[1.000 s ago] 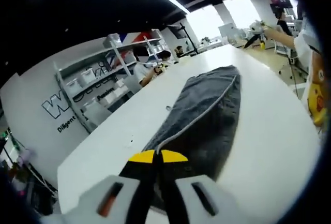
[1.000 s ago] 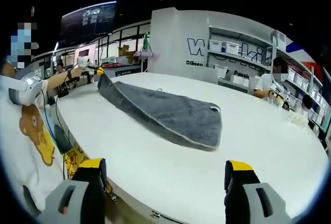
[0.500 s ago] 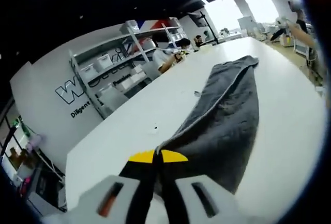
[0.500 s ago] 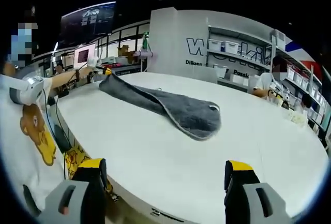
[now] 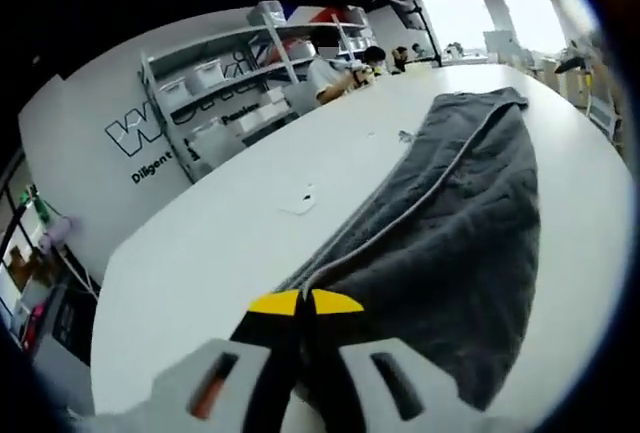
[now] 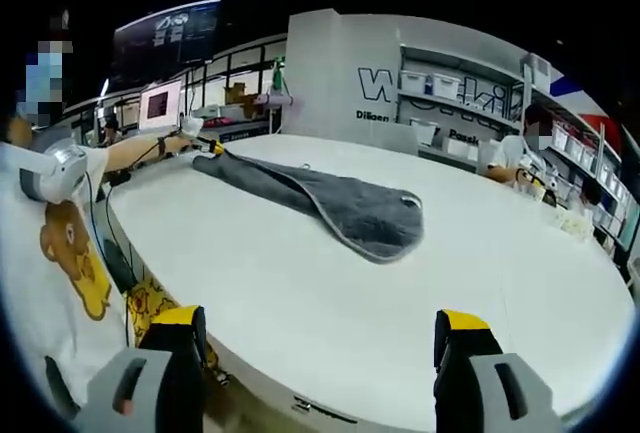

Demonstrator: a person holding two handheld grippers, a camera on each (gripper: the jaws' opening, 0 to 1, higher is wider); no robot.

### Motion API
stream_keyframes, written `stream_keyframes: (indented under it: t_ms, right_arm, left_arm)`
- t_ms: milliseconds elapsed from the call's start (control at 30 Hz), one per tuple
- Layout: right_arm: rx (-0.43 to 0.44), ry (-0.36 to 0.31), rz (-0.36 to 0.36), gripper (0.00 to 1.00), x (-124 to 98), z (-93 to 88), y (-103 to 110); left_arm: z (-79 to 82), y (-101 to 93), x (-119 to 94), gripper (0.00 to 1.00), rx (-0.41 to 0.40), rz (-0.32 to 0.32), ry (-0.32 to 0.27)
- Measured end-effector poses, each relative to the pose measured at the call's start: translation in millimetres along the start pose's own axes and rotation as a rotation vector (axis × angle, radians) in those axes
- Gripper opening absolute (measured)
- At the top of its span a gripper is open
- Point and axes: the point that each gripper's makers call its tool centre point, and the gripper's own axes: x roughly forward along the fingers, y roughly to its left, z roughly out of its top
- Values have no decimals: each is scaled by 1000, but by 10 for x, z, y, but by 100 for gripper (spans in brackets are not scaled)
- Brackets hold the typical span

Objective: Fold the towel on the table until its edges align and the towel forms a compact rectangular stack.

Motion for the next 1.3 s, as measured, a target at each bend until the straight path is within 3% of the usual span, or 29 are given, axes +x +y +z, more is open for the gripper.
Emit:
stream_keyframes:
  t_ms: [400,500,767,1067,1300]
  right_arm:
    - [3,6,7,99,75,-10,-44]
    - [0,9,15,99,104,-9,-28]
    - [3,21,19,99,135,-36,-4]
    - [17,33,7,99,116,-86,-43]
    - [18,34,15,99,146,-95,-58]
  left_arm:
    - [364,263,-198,4,-66,59,-108]
    - [226,360,-138,4,-50,93,-41]
    - [-67,472,107,4,-74,110,32]
    - [-243,429,273,4,-98,104,73]
    - [-299,411,288,5,-143,88,71]
